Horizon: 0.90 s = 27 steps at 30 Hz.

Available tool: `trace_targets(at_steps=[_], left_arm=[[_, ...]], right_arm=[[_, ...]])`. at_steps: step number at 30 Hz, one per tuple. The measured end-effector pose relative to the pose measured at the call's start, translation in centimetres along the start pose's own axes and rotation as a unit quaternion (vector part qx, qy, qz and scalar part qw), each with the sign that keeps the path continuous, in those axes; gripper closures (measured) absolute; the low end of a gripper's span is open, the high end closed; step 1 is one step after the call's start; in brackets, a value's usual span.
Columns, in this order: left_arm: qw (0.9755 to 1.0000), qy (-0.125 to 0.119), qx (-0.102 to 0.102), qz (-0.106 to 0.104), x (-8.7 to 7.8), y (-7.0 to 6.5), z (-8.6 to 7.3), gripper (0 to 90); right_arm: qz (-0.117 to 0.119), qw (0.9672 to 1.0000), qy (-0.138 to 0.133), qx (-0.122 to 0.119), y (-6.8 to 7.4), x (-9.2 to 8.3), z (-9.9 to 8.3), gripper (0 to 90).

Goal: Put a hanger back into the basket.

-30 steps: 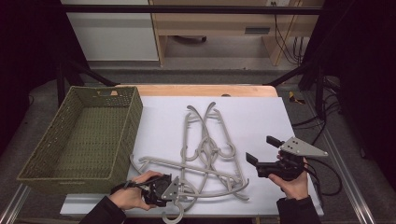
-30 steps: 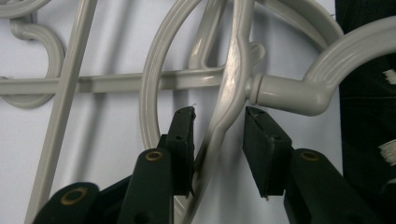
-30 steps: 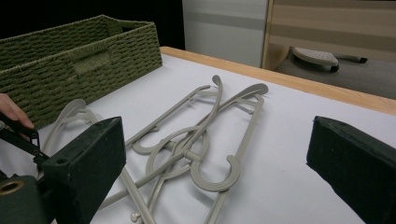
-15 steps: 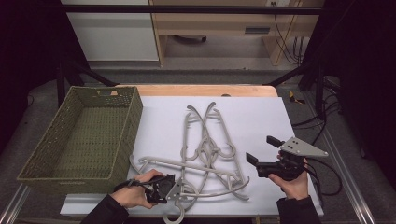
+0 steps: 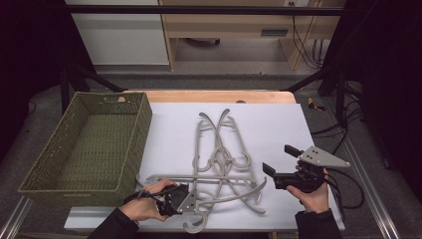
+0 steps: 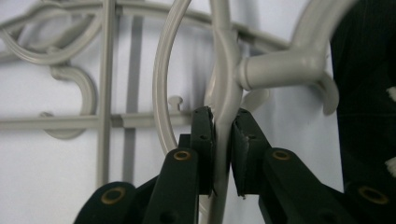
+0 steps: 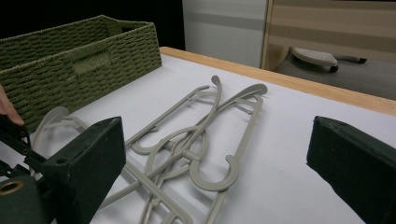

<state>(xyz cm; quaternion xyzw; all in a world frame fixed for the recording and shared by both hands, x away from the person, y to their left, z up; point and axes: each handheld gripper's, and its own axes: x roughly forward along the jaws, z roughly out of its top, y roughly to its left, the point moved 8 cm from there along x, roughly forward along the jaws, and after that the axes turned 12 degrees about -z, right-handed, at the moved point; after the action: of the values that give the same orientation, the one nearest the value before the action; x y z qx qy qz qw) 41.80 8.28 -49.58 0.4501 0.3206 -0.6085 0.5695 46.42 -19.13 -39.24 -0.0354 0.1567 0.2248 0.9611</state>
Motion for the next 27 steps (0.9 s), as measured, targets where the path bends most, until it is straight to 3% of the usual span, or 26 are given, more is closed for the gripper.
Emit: trace_targets(at_steps=[8,14,15,16,18,19,20,21,24,27], left_arm=[[0.999,-0.012,-0.044,0.001,-0.7,1.2,1.1,82.2],[0.9964,-0.028,-0.08,0.005,-1.4,1.4,1.5,82.2],[0.9947,-0.038,-0.096,0.009,-1.9,1.5,1.5,82.2],[0.9947,-0.038,-0.096,0.009,-1.9,1.5,1.5,82.2],[0.9923,-0.052,-0.111,0.012,-2.5,1.6,1.7,82.2],[0.99,-0.064,-0.124,0.015,-2.9,1.6,1.9,82.2],[0.99,-0.064,-0.124,0.015,-2.9,1.6,1.9,82.2],[0.9871,-0.074,-0.14,0.022,-3.3,1.6,2.1,82.2],[0.9851,-0.075,-0.152,0.028,-3.7,1.6,2.2,82.2],[0.9806,-0.083,-0.175,0.031,-4.0,1.7,2.3,82.2]], right_arm=[[-0.001,1.0,-0.001,0.002,0.0,-0.1,0.0,4.9],[-0.002,1.0,-0.002,0.001,-0.1,-0.1,0.1,4.9],[-0.001,1.0,-0.002,0.002,-0.1,-0.1,0.1,4.9],[-0.001,1.0,-0.002,0.002,-0.1,-0.1,0.1,4.9],[-0.002,1.0,-0.002,0.001,-0.2,-0.2,0.1,4.9],[-0.003,1.0,-0.003,0.003,-0.2,-0.2,0.1,4.9],[-0.003,1.0,-0.003,0.003,-0.2,-0.2,0.1,4.9],[-0.003,1.0,-0.003,0.003,-0.3,-0.3,0.2,4.9],[-0.003,1.0,-0.005,0.004,-0.4,-0.4,0.2,4.9],[-0.004,1.0,-0.004,0.004,-0.4,-0.4,0.2,4.8]])
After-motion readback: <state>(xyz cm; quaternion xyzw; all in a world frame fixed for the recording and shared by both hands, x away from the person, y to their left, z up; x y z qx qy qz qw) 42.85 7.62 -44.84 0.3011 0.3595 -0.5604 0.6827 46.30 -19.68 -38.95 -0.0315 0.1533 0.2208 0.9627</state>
